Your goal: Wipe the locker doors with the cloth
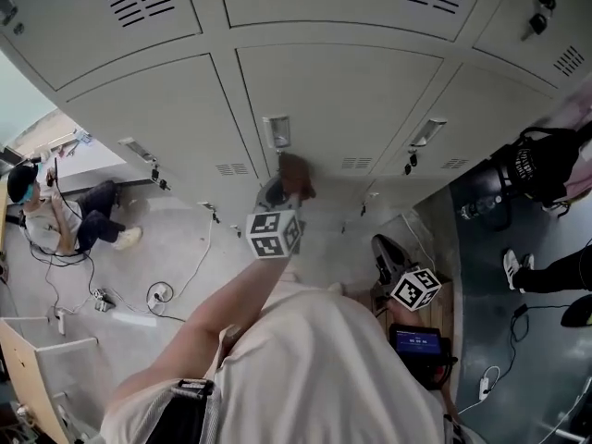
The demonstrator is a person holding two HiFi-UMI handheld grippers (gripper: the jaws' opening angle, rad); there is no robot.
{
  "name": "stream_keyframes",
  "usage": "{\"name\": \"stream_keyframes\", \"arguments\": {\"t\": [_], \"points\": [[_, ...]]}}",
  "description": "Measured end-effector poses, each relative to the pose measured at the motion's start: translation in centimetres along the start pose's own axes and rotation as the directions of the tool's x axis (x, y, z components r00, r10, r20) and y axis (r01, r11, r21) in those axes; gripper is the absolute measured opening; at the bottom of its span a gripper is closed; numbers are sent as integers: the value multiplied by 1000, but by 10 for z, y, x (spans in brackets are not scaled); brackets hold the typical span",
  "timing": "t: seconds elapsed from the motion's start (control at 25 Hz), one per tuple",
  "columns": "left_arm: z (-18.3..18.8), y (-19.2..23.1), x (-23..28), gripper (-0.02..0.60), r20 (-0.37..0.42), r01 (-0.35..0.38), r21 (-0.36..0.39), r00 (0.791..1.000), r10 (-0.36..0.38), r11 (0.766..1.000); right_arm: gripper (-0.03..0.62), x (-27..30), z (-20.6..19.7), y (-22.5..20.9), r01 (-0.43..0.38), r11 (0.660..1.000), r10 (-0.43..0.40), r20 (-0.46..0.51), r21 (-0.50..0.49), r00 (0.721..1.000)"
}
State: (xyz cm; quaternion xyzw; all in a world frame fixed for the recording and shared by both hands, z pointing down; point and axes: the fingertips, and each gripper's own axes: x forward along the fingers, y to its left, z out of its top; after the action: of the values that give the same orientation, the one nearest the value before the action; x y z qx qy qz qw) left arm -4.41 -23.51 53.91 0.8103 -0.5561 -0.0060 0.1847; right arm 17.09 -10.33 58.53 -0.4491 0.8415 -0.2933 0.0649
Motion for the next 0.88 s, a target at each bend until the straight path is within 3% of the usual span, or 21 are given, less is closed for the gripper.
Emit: {"name": "stream_keyframes", "arguments": {"t": [0.08,0.24,0.4,0.52,0.6,0.8,0.88], "points": [[-1,22,-12,86,-8,-59,40,998,59,997,23,9,3,7,-29,1000,29,-6,-9,1000],[28,37,-28,86,12,-85,209,996,84,974,23,14,2,8,-42,999,42,-15,-6,999],[59,55,-54,86,102,-126,158,989,111,979,23,7,-4,3,-22,999,22,-15,23,1000],[104,45,-64,86,189,-105,218,980,64,970,23,4,-4,-4,-12,999,12,-8,40,1000],[123,26,-60,86,193,-81,298,981,23,951,23,2,-7,-8,-3,999,3,-5,53,1000],[134,-17,-47,86,184,-111,417,982,36,902,23,8,-8,-2,-21,998,21,1,56,1000],[136,-42,-39,86,167,-78,491,986,-6,868,23,9,-8,-2,-27,998,27,-1,53,1000]]}}
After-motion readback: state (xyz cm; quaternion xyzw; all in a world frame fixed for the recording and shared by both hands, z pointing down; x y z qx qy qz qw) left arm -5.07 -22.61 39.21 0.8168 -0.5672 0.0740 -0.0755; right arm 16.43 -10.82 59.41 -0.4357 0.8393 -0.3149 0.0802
